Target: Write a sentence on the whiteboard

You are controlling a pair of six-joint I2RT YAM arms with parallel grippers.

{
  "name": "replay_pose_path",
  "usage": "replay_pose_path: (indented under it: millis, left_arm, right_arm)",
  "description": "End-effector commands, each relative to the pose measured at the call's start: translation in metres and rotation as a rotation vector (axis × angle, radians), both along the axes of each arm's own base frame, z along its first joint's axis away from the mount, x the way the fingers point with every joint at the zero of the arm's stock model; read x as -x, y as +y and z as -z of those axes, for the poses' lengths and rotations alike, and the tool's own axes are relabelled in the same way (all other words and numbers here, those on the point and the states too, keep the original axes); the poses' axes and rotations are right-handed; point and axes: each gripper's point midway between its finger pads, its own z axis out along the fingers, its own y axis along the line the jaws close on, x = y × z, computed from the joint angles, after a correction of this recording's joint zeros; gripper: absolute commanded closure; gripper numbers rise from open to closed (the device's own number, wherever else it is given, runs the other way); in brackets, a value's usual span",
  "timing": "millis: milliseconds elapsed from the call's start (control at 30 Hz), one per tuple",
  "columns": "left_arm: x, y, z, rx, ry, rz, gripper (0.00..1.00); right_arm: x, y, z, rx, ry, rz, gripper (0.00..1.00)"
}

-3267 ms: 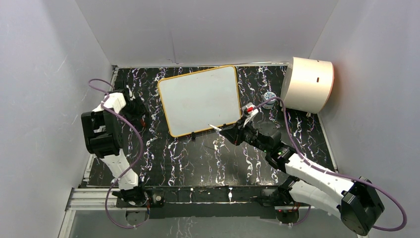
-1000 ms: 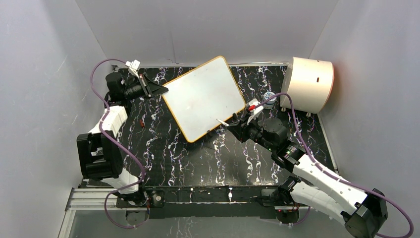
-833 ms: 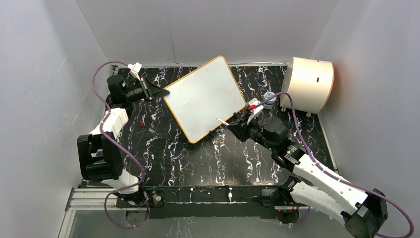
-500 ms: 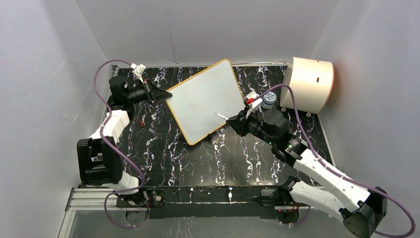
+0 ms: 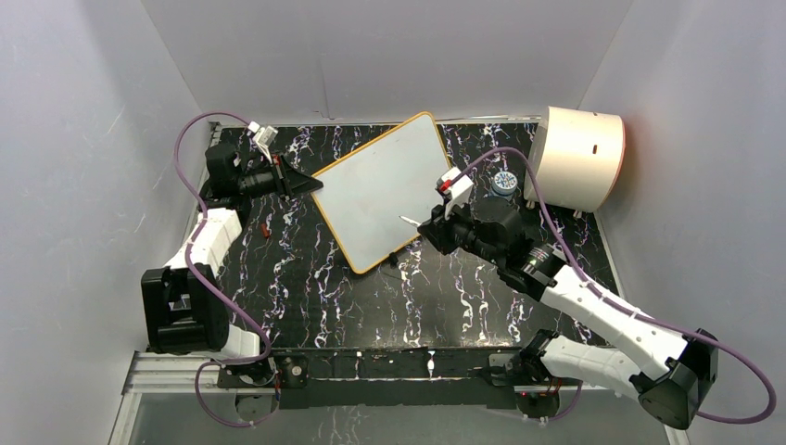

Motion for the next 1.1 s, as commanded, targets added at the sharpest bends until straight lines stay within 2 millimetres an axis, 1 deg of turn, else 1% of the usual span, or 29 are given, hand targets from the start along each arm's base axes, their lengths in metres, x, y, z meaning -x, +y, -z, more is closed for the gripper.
replay_pose_path:
  millis: [0, 400, 500, 600, 733, 867, 1067]
  left_arm:
    - [0.016, -0.005, 0.009, -0.039, -0.003, 0.034, 1.00]
    - [0.013, -0.002, 0.013, -0.070, 0.004, 0.015, 1.00]
    - [0.013, -0.002, 0.014, -0.075, 0.008, 0.013, 1.00]
    - [0.016, -0.004, 0.011, -0.061, -0.001, 0.044, 1.00]
    - [0.016, -0.003, 0.014, -0.073, -0.013, 0.038, 1.00]
    - [0.018, -0.004, 0.014, -0.076, -0.029, 0.052, 1.00]
    - [0.017, -0.003, 0.017, -0.084, -0.026, 0.043, 1.00]
  right_arm:
    - [-0.008, 0.003, -0.033, -0.002, -0.078, 0.033, 1.00]
    - [-0.014, 0.016, -0.028, 0.102, -0.072, 0.052, 1.00]
    - [-0.014, 0.019, -0.030, 0.115, -0.087, 0.043, 1.00]
    - [-0.016, 0.020, -0.032, 0.135, -0.096, 0.044, 1.00]
    - [-0.019, 0.023, -0.031, 0.163, -0.093, 0.048, 1.00]
    - [-0.021, 0.025, -0.028, 0.182, -0.089, 0.048, 1.00]
    - [-0.025, 0.032, -0.024, 0.204, -0.078, 0.039, 1.00]
